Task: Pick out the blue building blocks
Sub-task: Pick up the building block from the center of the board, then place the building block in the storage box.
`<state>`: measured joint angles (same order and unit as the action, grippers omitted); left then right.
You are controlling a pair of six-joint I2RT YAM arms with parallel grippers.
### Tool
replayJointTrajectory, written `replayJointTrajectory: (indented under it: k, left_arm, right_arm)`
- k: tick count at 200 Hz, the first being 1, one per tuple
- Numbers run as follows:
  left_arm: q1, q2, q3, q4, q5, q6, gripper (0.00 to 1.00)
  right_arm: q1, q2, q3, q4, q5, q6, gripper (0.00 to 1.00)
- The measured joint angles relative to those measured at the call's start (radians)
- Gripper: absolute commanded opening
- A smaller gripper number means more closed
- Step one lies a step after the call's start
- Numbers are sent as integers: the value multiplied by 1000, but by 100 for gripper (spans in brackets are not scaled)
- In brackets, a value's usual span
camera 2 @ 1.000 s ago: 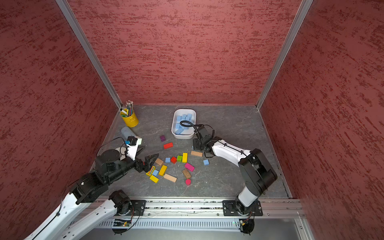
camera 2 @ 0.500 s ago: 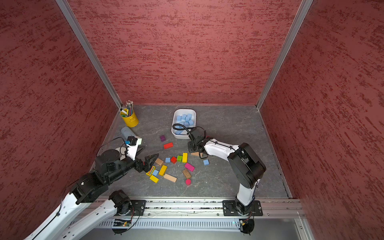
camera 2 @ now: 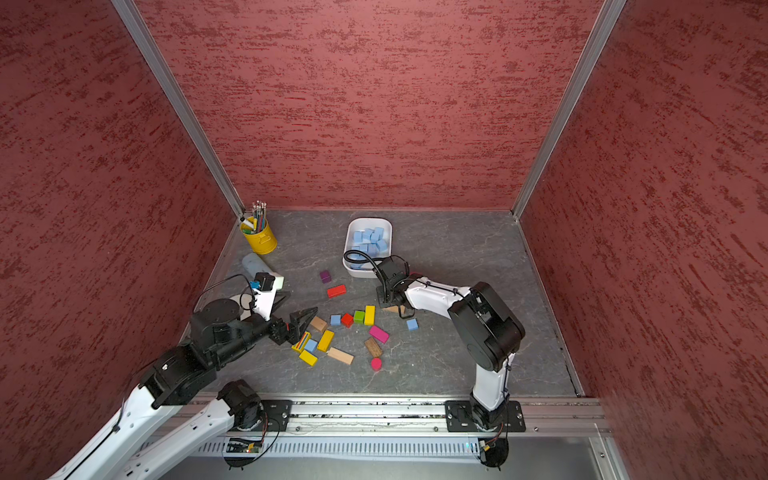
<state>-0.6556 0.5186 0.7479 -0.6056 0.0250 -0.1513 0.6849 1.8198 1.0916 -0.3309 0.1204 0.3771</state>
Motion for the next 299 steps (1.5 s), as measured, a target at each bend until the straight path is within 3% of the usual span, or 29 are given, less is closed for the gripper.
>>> replayJointTrajectory:
  k: [38, 85, 144, 221, 299]
  left_arm:
    - [0, 0, 0, 0, 0, 0, 100]
    - [0, 0, 0, 0, 0, 0, 100]
    - [0, -1, 0, 0, 0, 0, 100]
    - [0, -16, 0, 0, 0, 0, 99]
    - [0, -23, 0, 0, 0, 0, 99]
  right_arm:
    - [0, 0, 10, -4, 9, 0, 8]
    - [0, -25, 39, -11, 9, 0, 5]
    - [-2, -49, 236, -19, -8, -16, 4]
    - [-32, 200, 560, -105, 1, -39, 5]
    - [-39, 277, 589, -198, 45, -44, 7]
